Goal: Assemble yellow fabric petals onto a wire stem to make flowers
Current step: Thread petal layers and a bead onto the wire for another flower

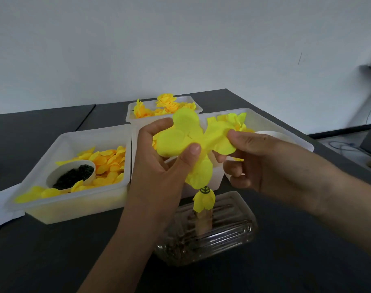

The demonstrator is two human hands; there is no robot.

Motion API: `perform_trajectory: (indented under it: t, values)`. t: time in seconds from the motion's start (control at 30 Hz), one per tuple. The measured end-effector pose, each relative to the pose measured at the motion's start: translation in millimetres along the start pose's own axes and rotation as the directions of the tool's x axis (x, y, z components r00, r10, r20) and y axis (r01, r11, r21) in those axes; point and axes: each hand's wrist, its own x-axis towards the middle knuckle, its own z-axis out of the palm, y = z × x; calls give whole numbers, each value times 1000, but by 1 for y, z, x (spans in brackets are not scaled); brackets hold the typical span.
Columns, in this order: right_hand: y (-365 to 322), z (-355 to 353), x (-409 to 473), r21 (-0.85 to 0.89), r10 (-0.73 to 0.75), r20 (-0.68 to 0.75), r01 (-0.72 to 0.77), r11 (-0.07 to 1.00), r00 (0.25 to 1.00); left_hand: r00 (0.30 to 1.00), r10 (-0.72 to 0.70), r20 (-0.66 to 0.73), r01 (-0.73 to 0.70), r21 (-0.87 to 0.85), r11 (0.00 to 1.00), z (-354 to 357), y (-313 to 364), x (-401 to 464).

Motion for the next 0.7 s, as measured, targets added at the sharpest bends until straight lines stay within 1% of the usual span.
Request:
perform_trajectory:
  t: [0.1,0.27,0.4,0.57,0.7]
  values:
    - [7,-1,3,2,19,-46,-19,1000,999,1000,-2,-21,5,131,991,-5,-3,-1]
    - [14,-1,7,-31,11,-83,-13,999,996,1000,-15,1,15,164,986,-7,-3,-3]
    - [19,-5,12,-88,19,-115,-29,996,993,999,0,-41,11,277,961,-8,-8,0]
    - [25,-12,13,-126,34,-119,-49,991,992,999,-25,-41,36,283,958,-10,-17,3]
    - [30,-19,14,-167,12,-153,-37,985,988,1000,-21,10,18,262,965,-9,-20,0]
